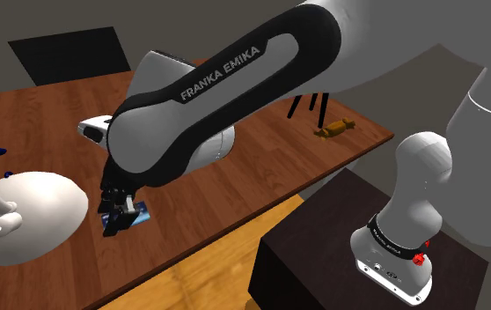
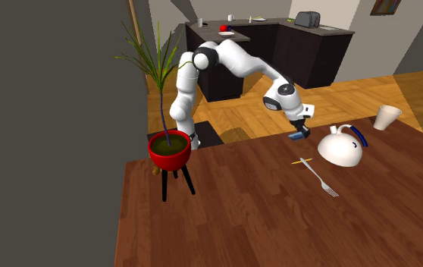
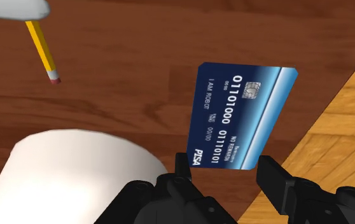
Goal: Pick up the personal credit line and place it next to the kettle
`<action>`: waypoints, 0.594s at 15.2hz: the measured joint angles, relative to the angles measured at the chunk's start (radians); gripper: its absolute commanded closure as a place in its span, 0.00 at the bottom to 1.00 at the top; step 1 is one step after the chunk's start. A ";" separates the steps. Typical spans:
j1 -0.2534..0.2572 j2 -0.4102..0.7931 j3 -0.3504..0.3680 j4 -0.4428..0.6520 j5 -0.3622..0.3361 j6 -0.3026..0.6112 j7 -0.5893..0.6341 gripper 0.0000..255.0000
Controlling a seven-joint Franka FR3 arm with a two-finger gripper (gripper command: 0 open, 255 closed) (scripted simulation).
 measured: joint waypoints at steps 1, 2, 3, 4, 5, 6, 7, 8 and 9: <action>-0.002 0.006 0.004 -0.004 0.012 0.009 -0.013 1.00; -0.003 0.013 0.008 -0.007 0.023 0.018 -0.023 1.00; -0.004 0.022 0.013 -0.010 0.036 0.029 -0.035 1.00; -0.006 0.029 0.018 -0.013 0.048 0.038 -0.048 1.00; -0.010 0.037 0.022 -0.015 0.062 0.046 -0.062 1.00; -0.013 0.047 0.027 -0.014 0.074 0.054 -0.075 1.00; -0.016 0.055 0.032 -0.015 0.086 0.062 -0.088 1.00; -0.019 0.063 0.035 -0.014 0.095 0.066 -0.098 1.00; -0.019 0.066 0.037 -0.014 0.100 0.069 -0.102 1.00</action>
